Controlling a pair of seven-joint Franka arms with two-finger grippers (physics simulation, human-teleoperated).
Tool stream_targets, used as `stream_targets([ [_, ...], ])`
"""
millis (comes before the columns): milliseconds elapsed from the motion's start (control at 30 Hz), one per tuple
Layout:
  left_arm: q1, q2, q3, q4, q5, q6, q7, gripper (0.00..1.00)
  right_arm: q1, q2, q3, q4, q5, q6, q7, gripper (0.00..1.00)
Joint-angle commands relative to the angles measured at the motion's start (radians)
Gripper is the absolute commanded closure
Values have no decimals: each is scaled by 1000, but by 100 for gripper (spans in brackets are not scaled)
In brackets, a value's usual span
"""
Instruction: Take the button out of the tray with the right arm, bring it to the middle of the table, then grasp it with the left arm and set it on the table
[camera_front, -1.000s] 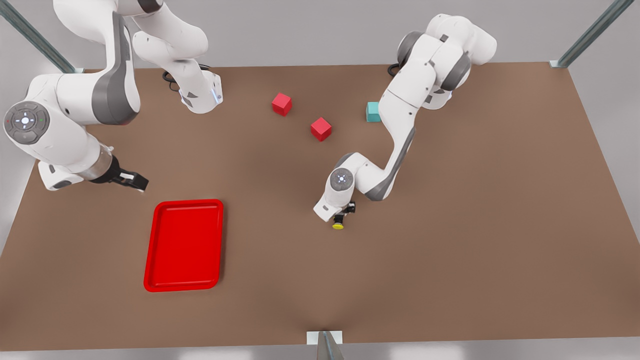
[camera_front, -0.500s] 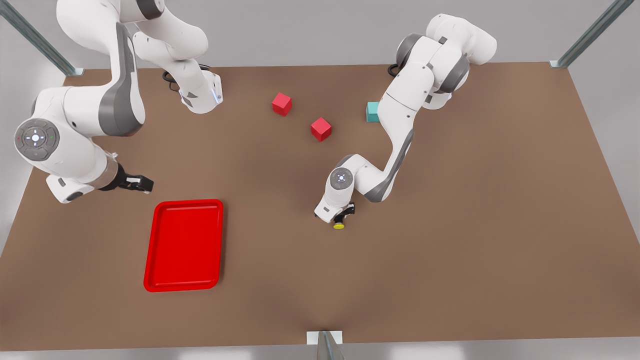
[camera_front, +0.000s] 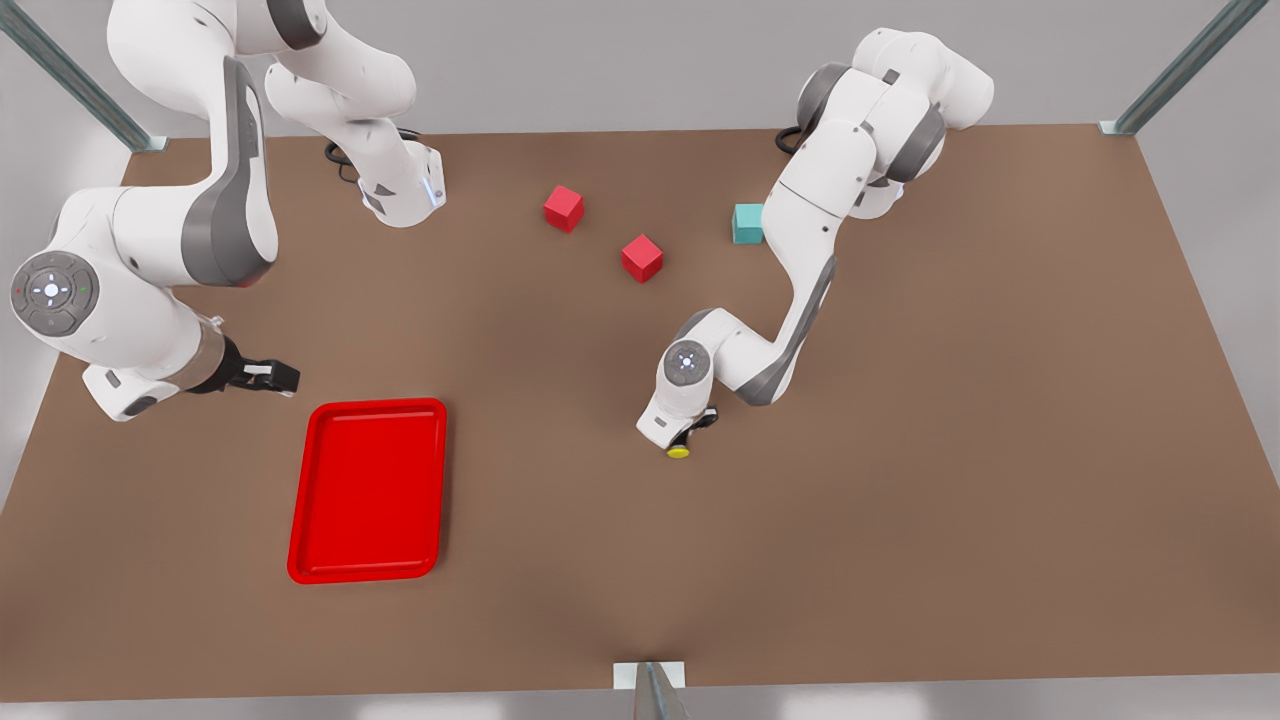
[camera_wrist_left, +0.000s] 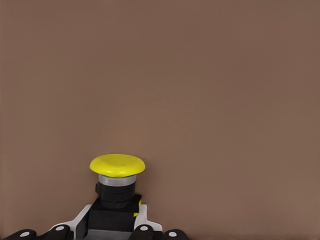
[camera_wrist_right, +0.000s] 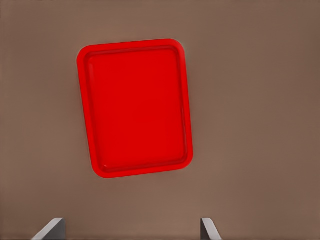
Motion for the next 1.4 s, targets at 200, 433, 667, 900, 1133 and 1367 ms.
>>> stream_targets([
  [200,0,-1,0,5,-1,-13,11,51,0,14,0,11,2,5,-47,0],
  [433,16,-15,2,16,-8,-13,0,53,2,12,0,11,4,2,-49,0],
  [667,-288,-47,468,33,2,-120,-807,53,5,12,0,11,4,2,-49,0],
  [900,-290,13,575,28,437,-579,-2022,53,6,12,1,11,4,2,-47,0],
  [1133,-268,131,577,4,640,-805,-2201,53,5,12,0,11,5,2,-49,0],
  [1367,-248,265,575,7,658,-746,-2232,53,5,12,0,11,4,2,-47,0],
])
